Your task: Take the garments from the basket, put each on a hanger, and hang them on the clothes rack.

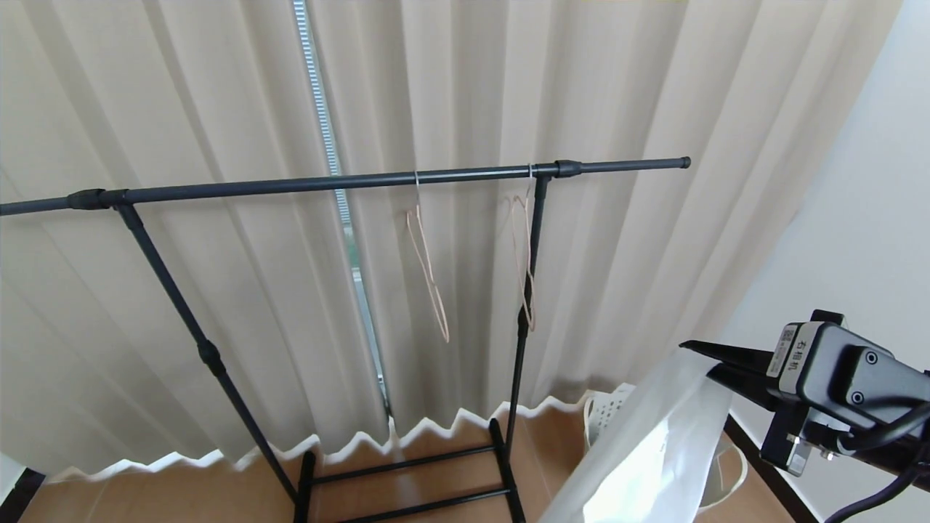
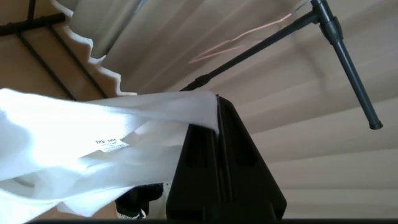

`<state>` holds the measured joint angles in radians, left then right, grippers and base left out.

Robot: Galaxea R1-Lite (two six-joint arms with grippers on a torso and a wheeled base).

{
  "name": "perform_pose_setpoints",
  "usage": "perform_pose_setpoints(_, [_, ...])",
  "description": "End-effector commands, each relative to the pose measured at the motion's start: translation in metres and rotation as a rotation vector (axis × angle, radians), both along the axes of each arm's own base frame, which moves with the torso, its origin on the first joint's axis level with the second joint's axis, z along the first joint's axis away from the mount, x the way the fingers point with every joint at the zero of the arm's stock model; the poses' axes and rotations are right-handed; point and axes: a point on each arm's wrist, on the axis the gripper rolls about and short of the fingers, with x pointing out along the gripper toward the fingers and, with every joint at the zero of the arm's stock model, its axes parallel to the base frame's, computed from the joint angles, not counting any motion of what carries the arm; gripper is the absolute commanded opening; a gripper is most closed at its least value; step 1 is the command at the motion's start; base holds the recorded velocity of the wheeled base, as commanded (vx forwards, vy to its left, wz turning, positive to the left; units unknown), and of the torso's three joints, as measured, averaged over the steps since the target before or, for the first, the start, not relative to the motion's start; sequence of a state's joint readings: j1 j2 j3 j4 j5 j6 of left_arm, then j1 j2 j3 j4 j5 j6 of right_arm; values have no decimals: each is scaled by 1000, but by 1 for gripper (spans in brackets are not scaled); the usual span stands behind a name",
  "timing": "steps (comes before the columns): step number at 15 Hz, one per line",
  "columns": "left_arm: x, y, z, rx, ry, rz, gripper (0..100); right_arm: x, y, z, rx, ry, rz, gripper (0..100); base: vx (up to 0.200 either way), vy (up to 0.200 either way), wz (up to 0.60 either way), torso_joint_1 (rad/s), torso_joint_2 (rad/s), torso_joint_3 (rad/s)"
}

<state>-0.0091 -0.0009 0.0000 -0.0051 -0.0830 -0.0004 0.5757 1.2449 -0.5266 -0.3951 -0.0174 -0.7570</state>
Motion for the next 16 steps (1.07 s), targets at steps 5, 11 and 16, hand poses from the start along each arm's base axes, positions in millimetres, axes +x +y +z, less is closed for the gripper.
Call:
perform_pose_setpoints(5, [0, 0, 0, 2, 4, 2, 100, -2, -1, -2, -5, 3, 1, 0, 0, 0, 0, 0, 0, 0])
perform_pose_setpoints(11, [29, -2, 34, 46, 294, -107, 100, 13, 29, 16, 244, 162, -80, 0, 0, 0, 0, 0, 0, 0])
perform_pose_setpoints(16, [121, -49, 109, -301, 631, -479, 100, 36, 83, 30, 535, 447, -157, 0, 0, 0, 0, 0, 0, 0])
